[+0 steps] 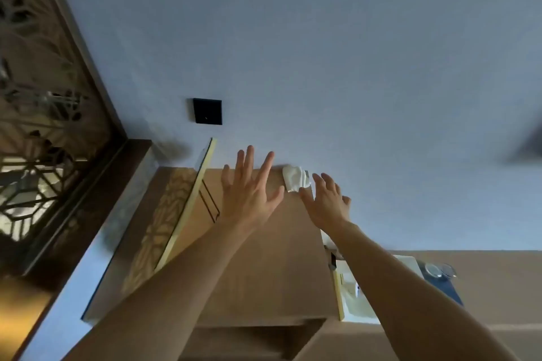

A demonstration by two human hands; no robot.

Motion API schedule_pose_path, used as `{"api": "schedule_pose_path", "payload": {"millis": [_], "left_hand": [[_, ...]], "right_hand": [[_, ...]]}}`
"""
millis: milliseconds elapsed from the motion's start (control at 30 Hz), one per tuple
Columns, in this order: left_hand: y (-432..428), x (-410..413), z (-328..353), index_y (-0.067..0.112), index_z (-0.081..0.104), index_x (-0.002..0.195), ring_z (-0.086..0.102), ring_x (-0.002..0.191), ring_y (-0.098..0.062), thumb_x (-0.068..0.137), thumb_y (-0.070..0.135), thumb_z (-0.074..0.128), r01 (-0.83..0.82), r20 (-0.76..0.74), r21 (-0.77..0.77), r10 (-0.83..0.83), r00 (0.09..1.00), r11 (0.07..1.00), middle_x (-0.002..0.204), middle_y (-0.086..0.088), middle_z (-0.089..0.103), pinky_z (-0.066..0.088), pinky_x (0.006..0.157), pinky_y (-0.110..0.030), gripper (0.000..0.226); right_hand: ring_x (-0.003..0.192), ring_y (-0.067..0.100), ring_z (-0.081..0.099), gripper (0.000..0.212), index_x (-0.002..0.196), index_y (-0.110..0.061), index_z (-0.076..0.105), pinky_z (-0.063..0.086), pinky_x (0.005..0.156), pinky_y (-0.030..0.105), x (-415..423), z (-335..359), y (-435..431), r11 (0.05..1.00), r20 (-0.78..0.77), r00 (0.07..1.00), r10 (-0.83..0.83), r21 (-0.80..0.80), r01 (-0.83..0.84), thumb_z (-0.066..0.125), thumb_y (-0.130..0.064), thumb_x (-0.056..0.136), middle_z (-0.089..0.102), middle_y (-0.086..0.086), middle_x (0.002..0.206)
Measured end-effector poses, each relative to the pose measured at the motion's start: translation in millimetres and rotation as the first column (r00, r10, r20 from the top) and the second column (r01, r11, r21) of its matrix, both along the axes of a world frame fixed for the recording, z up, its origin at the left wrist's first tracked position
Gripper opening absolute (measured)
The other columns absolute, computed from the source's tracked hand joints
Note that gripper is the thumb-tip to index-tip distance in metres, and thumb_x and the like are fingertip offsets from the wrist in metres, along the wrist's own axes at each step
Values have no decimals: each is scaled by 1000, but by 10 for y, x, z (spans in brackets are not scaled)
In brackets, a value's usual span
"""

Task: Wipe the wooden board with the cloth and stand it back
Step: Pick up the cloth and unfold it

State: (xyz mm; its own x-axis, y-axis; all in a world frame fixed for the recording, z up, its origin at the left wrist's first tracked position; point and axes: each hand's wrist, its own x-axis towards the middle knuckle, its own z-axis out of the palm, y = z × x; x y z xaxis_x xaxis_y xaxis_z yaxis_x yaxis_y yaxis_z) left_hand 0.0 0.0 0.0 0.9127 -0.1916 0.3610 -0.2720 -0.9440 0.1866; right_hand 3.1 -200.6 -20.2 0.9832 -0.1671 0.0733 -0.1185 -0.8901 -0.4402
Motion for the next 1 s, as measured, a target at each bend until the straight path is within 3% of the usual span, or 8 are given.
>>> {"api": "schedule_pose_path", "payload": {"millis": [233,333,467,633,800,867,933,1000], "left_hand": [[-662,975,-566,10,54,152,61,134,-33,99,38,62,-208,-342,-339,86,936,917,145,-12,65,49,104,-46,61],[-891,1430,-868,6,61,141,68,119,-36,100,31,63,-375,-552,-452,76,830,810,126,-14,73,46,86,-34,49],[-1146,2001,-1282,0,62,121,71,102,-39,98,23,63,-488,-703,-454,37,710,745,110,-18,73,45,73,-33,33],[-1415,2437,-1631,0,55,138,65,128,-37,103,21,61,-496,-732,-342,106,674,798,139,-20,66,50,100,-40,42],[-1508,2469,-1651,0,65,120,71,114,-36,91,9,71,-593,-765,-429,74,639,681,122,-17,73,54,90,-41,30],[-1485,2335,-1511,-1,70,109,73,98,-33,86,2,68,-631,-753,-556,-8,658,542,104,-13,75,57,76,-38,23],[-1414,2101,-1281,4,73,104,71,83,-24,85,0,65,-607,-709,-648,-74,701,460,91,-6,74,52,62,-30,22],[-1246,1821,-1039,10,72,99,67,72,-17,85,1,63,-528,-653,-686,-105,750,501,82,0,71,47,57,-24,19]], "right_hand": [[133,23,42,52,150,-23,34,30,104,49,1126,-557,-346,984,-274,957,99,167,-54,40,-33,98,32,-2,157],[137,24,40,56,151,-20,33,31,110,47,1473,-810,-433,967,-362,921,140,251,-49,38,-15,96,30,0,159],[144,23,29,62,153,-17,31,27,115,43,1753,-1143,-500,958,-405,894,193,274,-83,39,-6,93,26,1,162],[136,22,40,56,145,-16,43,36,102,32,1850,-1452,-519,919,-316,901,297,351,-179,44,-1,91,44,3,150],[128,22,49,40,137,-18,53,40,102,35,1896,-1487,-578,887,-317,931,182,461,-16,45,-12,99,55,3,140],[110,19,60,27,124,-23,61,48,86,35,1888,-1348,-590,795,-312,950,-1,575,190,47,-26,101,64,1,123],[99,16,62,31,119,-27,60,53,76,35,1850,-1161,-575,605,-382,916,-123,703,375,53,-46,97,65,-2,114],[102,24,66,46,116,-28,68,57,83,46,1776,-995,-495,324,-536,844,25,803,500,60,-63,88,68,2,114]]}}
